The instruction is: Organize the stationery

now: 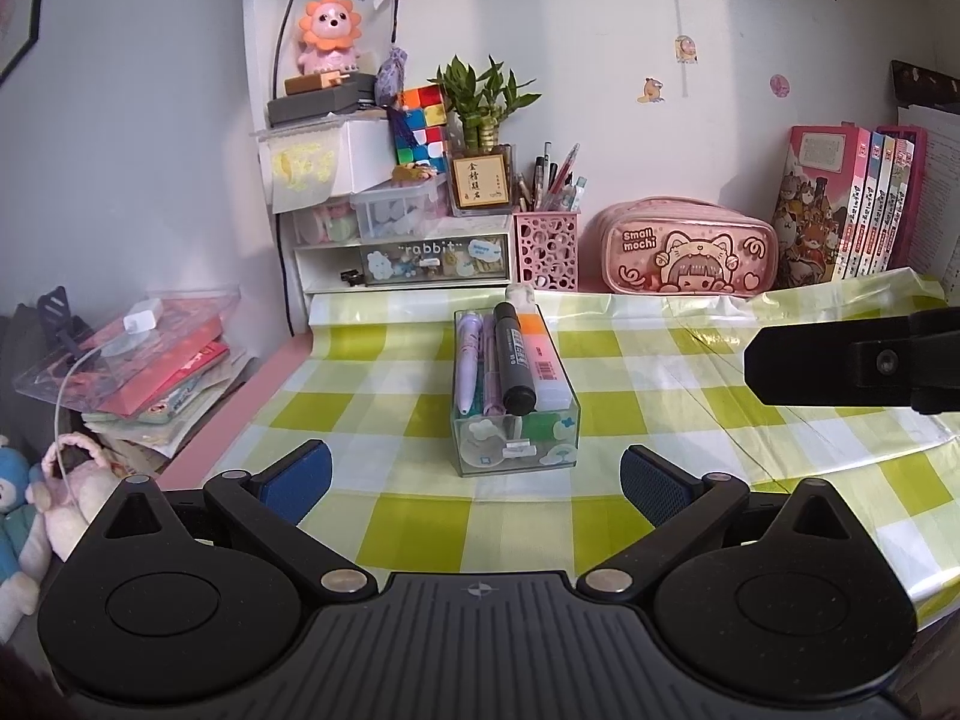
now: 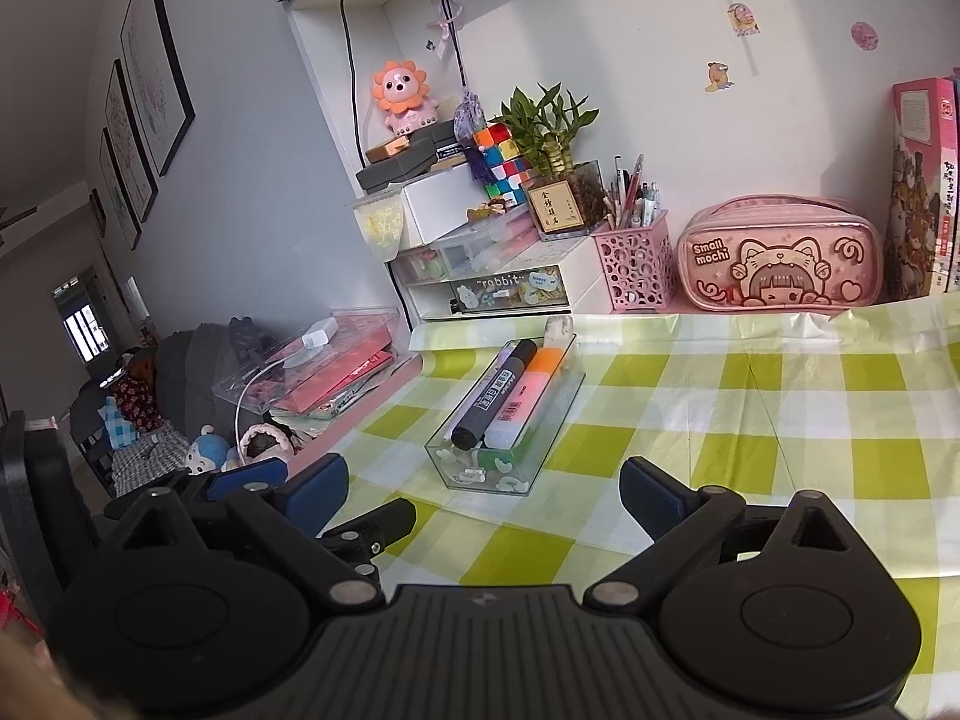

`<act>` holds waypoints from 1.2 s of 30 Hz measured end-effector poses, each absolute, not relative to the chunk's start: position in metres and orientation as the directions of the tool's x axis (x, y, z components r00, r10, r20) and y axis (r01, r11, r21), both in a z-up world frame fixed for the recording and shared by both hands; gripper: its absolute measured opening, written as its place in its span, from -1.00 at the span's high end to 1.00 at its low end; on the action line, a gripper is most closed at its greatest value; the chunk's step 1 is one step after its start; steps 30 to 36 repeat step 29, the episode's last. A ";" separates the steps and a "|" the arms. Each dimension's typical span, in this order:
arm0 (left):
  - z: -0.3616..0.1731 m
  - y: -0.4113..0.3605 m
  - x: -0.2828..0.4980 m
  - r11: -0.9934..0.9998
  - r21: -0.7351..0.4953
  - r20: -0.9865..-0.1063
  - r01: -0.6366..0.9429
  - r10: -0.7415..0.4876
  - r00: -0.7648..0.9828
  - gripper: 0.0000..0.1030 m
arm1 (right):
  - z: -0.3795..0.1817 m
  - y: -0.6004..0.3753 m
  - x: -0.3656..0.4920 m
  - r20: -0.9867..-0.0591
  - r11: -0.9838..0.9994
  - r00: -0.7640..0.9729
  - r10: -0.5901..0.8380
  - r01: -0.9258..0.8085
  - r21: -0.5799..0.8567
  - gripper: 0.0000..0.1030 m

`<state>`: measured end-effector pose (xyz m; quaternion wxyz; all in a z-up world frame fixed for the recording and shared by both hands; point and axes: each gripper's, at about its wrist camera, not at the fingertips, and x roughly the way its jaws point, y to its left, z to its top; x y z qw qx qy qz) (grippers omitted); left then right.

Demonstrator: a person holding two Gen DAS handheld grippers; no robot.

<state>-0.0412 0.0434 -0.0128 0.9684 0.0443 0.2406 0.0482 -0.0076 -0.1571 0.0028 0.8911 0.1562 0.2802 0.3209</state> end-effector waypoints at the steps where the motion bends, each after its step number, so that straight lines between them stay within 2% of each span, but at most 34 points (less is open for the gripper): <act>1: -0.013 0.043 -0.041 0.991 0.111 -0.463 -0.070 0.114 0.879 -0.90 | 0.003 -0.157 -0.008 -0.397 0.744 0.637 0.661 -0.485 0.460 -0.57; 11: -0.012 0.045 -0.042 0.994 0.093 -0.472 -0.061 0.098 0.876 -0.90 | 0.004 -0.155 -0.009 -0.390 0.740 0.638 0.664 -0.486 0.464 -0.58; 36: -0.013 0.046 -0.041 0.994 0.087 -0.469 -0.064 0.097 0.878 -0.90 | -0.003 -0.149 -0.008 -0.436 0.795 0.670 0.601 -0.443 0.415 -0.58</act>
